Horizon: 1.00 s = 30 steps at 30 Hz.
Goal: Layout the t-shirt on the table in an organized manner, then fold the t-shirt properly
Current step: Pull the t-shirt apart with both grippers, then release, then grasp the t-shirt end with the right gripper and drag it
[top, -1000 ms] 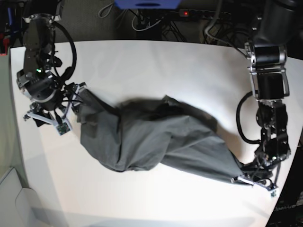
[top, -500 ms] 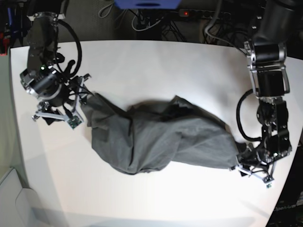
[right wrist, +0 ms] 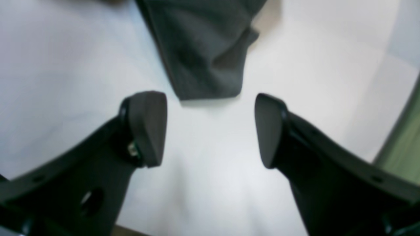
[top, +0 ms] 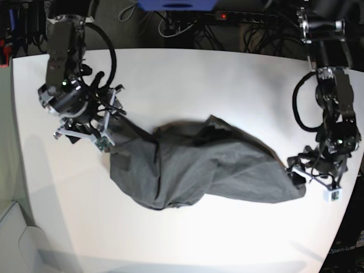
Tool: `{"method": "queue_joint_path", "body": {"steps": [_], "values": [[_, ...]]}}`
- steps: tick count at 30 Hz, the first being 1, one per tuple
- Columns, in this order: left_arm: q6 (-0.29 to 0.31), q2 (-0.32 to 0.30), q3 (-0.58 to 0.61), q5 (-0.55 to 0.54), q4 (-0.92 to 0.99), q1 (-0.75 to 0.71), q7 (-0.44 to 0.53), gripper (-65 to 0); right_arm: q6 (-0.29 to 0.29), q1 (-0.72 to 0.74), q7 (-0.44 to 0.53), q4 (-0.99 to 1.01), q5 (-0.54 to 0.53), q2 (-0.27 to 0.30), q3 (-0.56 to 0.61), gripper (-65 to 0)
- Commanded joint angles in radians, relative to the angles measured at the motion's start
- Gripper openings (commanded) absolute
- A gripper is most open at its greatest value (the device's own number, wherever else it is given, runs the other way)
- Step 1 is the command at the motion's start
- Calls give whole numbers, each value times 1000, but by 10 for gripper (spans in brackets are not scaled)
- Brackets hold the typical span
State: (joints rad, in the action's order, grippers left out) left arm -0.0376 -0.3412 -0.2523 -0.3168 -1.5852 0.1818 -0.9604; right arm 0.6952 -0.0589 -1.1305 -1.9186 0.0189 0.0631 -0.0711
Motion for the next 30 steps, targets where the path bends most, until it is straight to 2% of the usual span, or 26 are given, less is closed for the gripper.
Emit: {"method": "queue_joint_path", "body": {"steps": [1,13,22,26,28,30], "values": [[0,-14,-25,-9,-40,9,21,-176,3,20,46,-5,-14,1,0,-223],[0,-6,-190,-11,-169,-258,30,-177,3,27,252,239,-12,1,-9,-224],[2,8,-273,-11,-174,-341,30,-177,3,49,406,362,-12,5,-9,-233],[2,9,-282,-12,-174,-376,30,-177,3,92,413,425,-12,10,-9,-299],[2,9,-295,-12,-174,-388,30,-177,3,110,413,445,-12,24,-9,-362],[3,9,-315,-12,-174,-402,30,-177,3,130,415,466,-12,28,-9,-452]]}}
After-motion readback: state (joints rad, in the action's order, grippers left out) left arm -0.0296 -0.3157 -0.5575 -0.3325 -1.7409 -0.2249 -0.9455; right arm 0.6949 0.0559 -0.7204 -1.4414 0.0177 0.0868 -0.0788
